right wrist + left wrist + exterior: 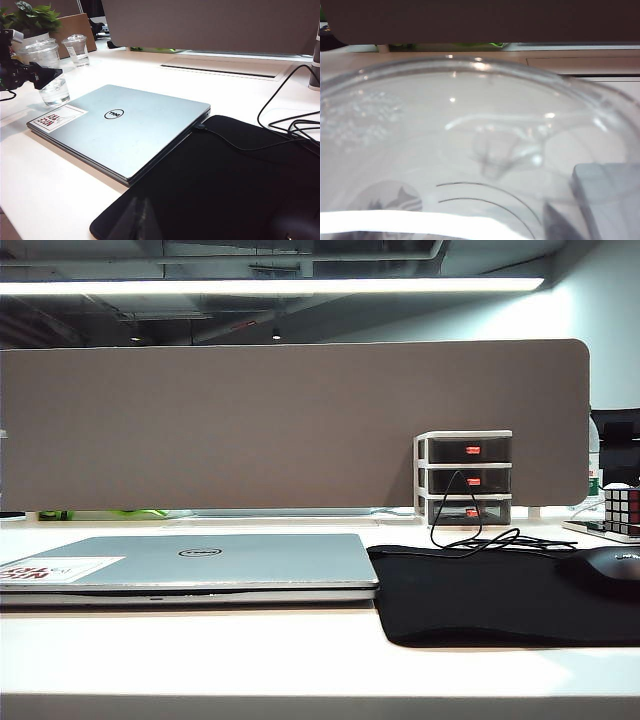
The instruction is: Pick up the coffee cup and place it on the left side of the laptop.
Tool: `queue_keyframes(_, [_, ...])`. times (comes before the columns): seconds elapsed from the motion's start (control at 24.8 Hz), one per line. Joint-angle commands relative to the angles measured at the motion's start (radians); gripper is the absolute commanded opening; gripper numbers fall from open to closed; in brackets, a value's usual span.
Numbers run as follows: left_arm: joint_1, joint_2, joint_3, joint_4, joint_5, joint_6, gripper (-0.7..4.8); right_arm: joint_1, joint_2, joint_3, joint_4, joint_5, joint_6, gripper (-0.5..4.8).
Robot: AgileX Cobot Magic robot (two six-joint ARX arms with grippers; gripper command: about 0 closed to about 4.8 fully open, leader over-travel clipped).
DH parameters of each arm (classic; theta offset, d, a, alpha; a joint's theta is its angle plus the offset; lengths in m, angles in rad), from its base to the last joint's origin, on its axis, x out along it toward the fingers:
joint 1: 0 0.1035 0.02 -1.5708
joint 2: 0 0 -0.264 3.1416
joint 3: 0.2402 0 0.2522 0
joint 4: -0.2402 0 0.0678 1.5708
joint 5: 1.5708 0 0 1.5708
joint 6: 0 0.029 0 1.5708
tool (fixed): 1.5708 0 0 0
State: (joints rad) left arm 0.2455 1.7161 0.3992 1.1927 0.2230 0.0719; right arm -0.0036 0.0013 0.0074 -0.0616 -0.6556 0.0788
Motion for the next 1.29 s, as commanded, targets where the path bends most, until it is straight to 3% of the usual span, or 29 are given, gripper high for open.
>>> queue_keyframes(0.04, [0.008,-0.005,0.003,0.028,0.001,0.006,4.16,0.000,-0.002,-0.005,0.014,-0.001,0.000,-0.01])
queue_keyframes(0.12, [0.013,-0.005,0.003,0.029,0.010,-0.001,4.76,0.000,-0.002,-0.005,0.014,-0.002,0.000,-0.01])
queue_keyframes(0.16, [0.014,-0.005,0.003,0.029,0.010,-0.001,4.79,0.000,-0.002,-0.005,0.014,-0.002,0.000,-0.01])
queue_keyframes(0.68, [0.019,-0.010,-0.046,0.053,0.072,-0.005,4.79,0.000,-0.002,-0.005,0.013,-0.002,0.000,-0.01])
queue_keyframes(0.97, [0.019,-0.027,-0.111,0.093,0.050,-0.047,4.79,0.000,-0.002,-0.005,0.013,-0.002,0.000,-0.01])
queue_keyframes(1.29, [0.018,-0.172,-0.257,0.140,-0.026,-0.098,4.79,0.000,-0.002,-0.005,0.013,-0.002,0.000,-0.01])
